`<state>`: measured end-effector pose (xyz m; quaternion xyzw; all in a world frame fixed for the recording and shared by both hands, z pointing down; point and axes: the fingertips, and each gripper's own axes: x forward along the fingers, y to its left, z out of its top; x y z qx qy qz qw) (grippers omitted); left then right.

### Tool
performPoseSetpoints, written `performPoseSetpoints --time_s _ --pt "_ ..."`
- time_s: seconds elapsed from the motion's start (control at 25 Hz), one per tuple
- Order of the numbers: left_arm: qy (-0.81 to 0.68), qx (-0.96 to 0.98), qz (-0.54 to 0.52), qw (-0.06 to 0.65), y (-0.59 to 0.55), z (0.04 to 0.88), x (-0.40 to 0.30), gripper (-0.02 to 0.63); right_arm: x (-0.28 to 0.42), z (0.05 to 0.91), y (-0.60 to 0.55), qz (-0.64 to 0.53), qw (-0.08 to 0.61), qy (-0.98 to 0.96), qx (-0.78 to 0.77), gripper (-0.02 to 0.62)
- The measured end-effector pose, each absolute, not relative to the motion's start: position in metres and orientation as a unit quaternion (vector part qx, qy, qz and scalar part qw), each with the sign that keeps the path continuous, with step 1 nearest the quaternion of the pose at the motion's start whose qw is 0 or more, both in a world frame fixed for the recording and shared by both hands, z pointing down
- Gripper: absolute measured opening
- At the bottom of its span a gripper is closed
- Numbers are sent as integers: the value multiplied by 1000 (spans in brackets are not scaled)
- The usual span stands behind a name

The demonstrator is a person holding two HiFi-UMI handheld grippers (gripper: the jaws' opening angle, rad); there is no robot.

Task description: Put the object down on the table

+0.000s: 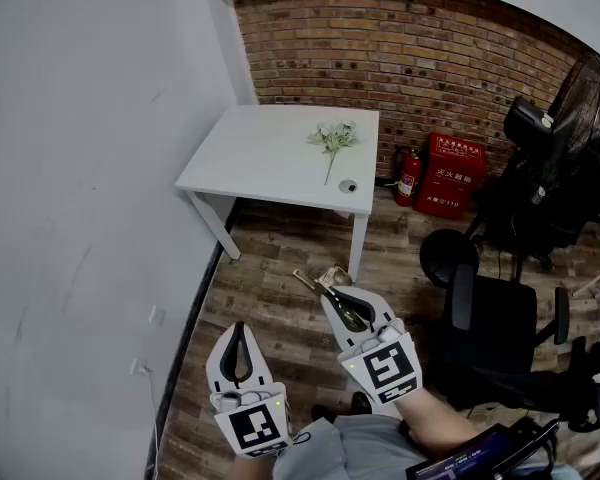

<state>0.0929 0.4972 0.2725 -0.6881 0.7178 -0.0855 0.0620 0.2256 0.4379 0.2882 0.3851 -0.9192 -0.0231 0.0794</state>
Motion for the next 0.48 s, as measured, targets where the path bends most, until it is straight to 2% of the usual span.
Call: performPoseSetpoints --time_s 0.48 --pt "713 -695 -80 45 501 266 84 9 212 282 441 -9 63 -919 390 34"
